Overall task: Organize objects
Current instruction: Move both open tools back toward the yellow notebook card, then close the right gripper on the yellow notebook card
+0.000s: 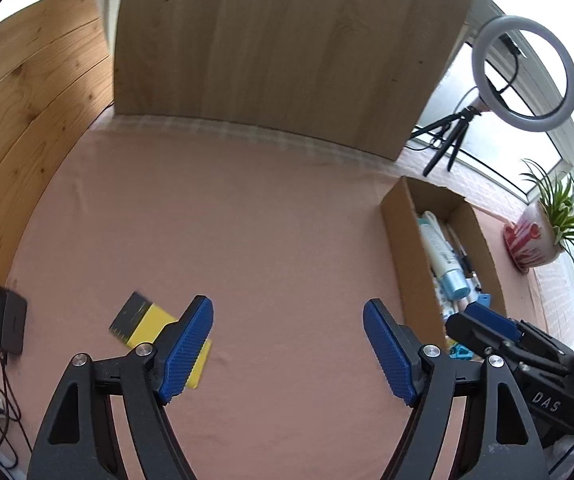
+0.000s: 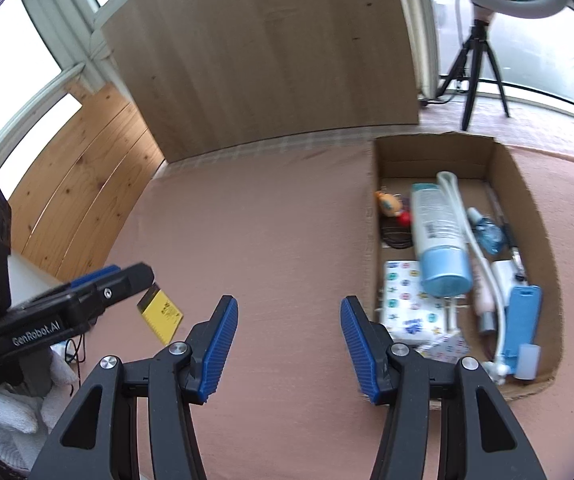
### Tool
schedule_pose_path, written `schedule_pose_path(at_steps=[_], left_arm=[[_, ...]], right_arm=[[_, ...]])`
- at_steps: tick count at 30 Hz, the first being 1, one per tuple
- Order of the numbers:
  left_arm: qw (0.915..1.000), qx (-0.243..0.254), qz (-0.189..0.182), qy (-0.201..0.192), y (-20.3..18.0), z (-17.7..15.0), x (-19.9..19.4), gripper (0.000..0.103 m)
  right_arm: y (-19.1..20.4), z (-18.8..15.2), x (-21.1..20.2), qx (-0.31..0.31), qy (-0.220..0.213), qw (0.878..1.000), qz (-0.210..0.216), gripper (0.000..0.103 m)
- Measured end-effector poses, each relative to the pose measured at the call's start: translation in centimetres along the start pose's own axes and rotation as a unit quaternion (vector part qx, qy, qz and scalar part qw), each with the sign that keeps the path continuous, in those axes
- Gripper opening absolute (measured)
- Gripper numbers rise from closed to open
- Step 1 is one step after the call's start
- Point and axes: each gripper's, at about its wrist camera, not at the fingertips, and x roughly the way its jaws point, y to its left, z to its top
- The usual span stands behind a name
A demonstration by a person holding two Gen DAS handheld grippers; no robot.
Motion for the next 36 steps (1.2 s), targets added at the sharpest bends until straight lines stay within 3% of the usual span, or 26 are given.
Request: schedule_pose_path(at_steps=[9, 14, 25, 36], left_arm=[[0.9916, -0.113, 0.029, 0.057, 10.9, -5.5, 1.5, 0.081], [0.9863, -0.146, 0.035, 0.067, 14.4, -7.9, 1.9, 0.081], [0.9849, -0.158, 0.038, 0.061, 17.7, -10.9, 0.2, 0.081], [0.9831, -0.174, 0.024, 0.051, 19.0, -13.1, -1.5, 0.081]], right_arm=[[5.6, 0.6, 5.7, -0.069, 0.068, 0.995, 0.039, 0.05], [9.8, 0.8, 9.6, -0.131, 0.1, 0.986, 0.04, 0.05], [16.6, -0.1, 16.4, -0.223, 0.162, 0.96, 0.043, 0.05], [18.2, -0.3, 19.9, -0.219, 0.215, 0.95, 0.056, 0.05]])
